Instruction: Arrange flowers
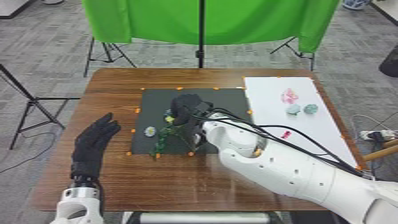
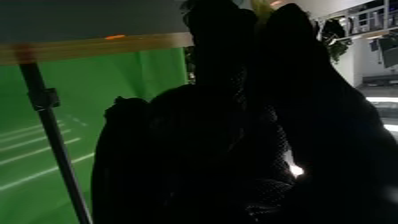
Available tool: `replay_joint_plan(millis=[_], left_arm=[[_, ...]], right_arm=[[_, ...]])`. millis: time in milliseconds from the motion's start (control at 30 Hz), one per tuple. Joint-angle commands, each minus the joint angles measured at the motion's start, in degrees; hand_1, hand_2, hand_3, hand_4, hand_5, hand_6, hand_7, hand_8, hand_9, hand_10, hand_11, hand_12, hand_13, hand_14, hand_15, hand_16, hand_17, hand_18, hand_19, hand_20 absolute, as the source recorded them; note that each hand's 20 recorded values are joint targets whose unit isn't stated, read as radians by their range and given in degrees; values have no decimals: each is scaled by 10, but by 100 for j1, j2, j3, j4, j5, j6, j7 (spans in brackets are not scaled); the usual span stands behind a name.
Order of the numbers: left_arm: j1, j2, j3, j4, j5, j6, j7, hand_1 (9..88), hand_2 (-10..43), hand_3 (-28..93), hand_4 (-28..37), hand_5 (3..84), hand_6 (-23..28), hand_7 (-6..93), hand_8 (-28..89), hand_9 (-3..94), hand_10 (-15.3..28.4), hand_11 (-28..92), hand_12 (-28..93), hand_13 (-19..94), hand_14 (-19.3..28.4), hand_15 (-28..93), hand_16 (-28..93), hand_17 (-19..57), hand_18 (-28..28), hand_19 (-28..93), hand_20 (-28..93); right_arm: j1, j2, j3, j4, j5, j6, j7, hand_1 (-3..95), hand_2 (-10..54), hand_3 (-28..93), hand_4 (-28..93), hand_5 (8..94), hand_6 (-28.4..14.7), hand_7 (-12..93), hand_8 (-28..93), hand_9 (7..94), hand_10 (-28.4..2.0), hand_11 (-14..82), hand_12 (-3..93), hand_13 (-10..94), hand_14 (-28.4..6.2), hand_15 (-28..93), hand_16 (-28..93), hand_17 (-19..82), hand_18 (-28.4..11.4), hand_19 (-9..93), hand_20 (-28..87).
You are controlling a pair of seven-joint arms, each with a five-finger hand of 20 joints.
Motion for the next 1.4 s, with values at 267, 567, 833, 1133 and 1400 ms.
replay_joint_plan(millis=[267,567,833,1133,1400], left_arm=[[136,-118,100,121,12,-57,-11,240,12,662,-257,460,33,113,-48,439,128,156,143,324,166,244,32,41,136,69,221],[187,-150,53,84,15,-17,28,244,9,661,-251,460,32,112,-48,438,128,154,143,324,166,241,33,41,136,68,221],[287,-147,1,42,14,-16,26,245,9,659,-250,460,32,113,-48,438,128,155,144,325,166,241,34,41,136,67,221],[238,-135,-5,41,28,-3,13,246,10,658,-249,460,32,113,-48,438,127,156,144,324,165,240,34,41,136,67,221],[213,-132,-6,40,27,-15,-27,247,11,657,-249,460,31,112,-48,438,127,155,144,324,164,240,34,42,135,66,220]], right_arm=[[14,276,121,-144,-137,-195,-53,573,-95,495,-145,729,0,169,92,852,-90,147,418,899,-15,575,367,652,-103,932,574],[-457,1248,1639,-1513,16,111,276,537,-95,550,-167,695,2,174,72,825,-91,148,407,886,-18,573,365,635,-106,932,567],[-1518,2272,3622,-2056,-12,-130,1048,435,-95,629,-162,670,1,160,-51,749,-130,229,265,844,-41,584,361,593,-123,932,563],[-2141,2436,4139,-1256,69,-868,1410,368,-95,632,-154,608,7,143,-71,658,-161,193,265,793,-70,616,360,563,-143,932,555],[-2493,2332,4177,-931,140,-1710,1893,312,-95,609,-138,563,-2,102,-65,633,-180,164,262,796,-79,623,353,566,-152,932,559]])
